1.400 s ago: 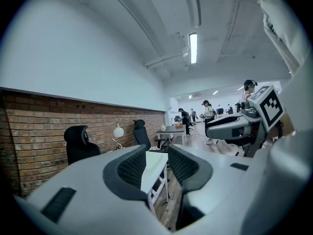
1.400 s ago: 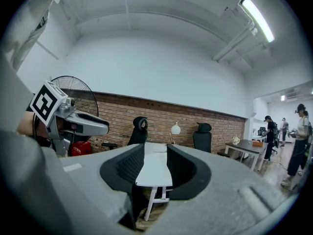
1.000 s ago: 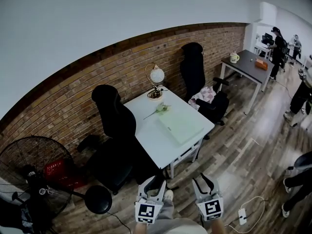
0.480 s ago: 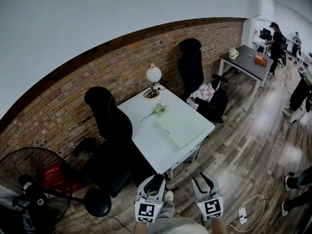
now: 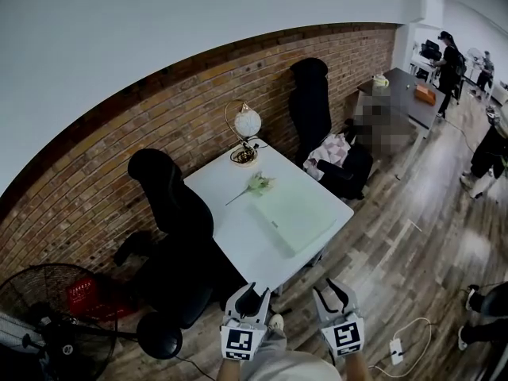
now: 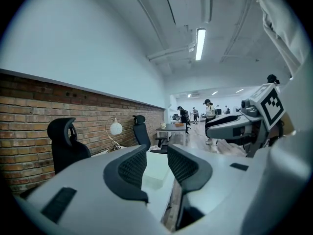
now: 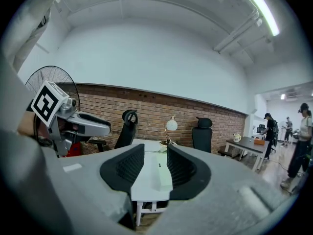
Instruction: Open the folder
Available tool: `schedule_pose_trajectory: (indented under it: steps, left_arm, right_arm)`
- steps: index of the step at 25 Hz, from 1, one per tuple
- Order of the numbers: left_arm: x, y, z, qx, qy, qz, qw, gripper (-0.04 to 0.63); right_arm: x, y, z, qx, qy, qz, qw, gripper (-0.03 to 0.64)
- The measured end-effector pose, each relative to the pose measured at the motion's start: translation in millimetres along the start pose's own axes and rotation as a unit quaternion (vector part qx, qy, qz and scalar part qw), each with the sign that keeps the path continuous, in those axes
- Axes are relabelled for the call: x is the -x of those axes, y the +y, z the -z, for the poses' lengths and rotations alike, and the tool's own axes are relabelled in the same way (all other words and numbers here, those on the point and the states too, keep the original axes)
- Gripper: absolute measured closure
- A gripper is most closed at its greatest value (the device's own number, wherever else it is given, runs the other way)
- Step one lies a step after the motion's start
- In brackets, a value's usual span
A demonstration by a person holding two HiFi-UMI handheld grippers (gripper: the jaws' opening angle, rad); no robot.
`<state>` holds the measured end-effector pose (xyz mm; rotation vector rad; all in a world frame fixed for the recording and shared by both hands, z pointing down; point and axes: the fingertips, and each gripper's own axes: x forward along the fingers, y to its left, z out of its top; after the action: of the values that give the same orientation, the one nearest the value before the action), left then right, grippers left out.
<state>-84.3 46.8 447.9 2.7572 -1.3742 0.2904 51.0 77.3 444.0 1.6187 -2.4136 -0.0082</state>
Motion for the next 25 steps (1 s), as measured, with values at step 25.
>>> schedule_pose_trajectory:
  steps: [25]
  left_arm:
    - [-126, 88, -9, 0.002, 0.006, 0.048, 0.9988, 0.468]
  right_arm:
    - [-128, -53, -8, 0.020, 0.022, 0.032, 0.999, 0.489]
